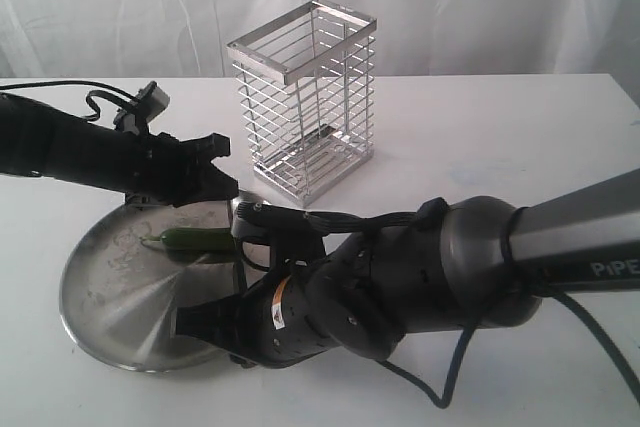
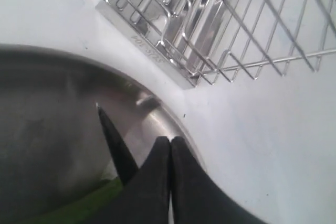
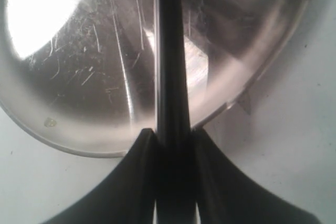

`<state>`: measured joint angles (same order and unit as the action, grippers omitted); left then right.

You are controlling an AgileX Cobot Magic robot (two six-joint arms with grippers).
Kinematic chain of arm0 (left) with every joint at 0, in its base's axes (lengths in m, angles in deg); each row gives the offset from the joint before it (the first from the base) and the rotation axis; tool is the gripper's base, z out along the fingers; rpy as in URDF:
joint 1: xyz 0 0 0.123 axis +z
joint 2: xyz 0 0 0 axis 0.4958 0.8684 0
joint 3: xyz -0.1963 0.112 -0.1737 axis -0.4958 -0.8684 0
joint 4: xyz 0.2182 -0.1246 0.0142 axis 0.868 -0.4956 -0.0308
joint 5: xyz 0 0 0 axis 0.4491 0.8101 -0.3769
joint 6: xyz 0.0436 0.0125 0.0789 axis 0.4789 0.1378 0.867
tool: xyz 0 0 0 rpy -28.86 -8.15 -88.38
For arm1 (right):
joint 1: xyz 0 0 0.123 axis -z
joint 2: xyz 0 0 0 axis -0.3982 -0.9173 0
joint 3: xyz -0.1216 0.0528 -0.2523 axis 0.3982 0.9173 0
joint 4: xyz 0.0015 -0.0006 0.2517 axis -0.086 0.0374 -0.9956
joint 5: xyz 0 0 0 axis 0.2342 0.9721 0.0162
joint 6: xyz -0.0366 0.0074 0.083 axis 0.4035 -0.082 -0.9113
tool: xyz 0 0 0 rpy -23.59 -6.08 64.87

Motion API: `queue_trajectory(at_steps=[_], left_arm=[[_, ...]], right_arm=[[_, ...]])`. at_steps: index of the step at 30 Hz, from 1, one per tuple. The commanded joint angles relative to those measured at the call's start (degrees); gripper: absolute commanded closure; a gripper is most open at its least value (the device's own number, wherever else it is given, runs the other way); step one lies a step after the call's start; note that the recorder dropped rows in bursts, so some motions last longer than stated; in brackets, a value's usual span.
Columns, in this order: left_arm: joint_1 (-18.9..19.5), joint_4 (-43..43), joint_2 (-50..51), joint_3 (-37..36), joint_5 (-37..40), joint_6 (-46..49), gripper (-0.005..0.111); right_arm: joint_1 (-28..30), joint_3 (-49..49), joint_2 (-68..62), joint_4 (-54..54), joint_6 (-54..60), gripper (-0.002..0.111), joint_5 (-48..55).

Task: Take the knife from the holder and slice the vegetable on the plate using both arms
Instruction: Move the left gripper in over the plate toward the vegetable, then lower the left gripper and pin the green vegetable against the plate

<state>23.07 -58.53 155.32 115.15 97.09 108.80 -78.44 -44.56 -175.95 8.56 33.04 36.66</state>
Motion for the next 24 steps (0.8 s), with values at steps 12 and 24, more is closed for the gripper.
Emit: queue_trajectory(at_steps=[12, 24], left_arm=[[0.3, 2.5, 4.9, 1.4, 1.7, -0.4, 0.107], [2.0, 19.9, 1.5, 5.8, 5.1, -11.0, 0.107]], right_arm=[[0.5, -0.1, 0.1, 0.1, 0.6, 0.108, 0.2], [0.5, -0.1, 0.1, 0.1, 0.6, 0.108, 0.6]])
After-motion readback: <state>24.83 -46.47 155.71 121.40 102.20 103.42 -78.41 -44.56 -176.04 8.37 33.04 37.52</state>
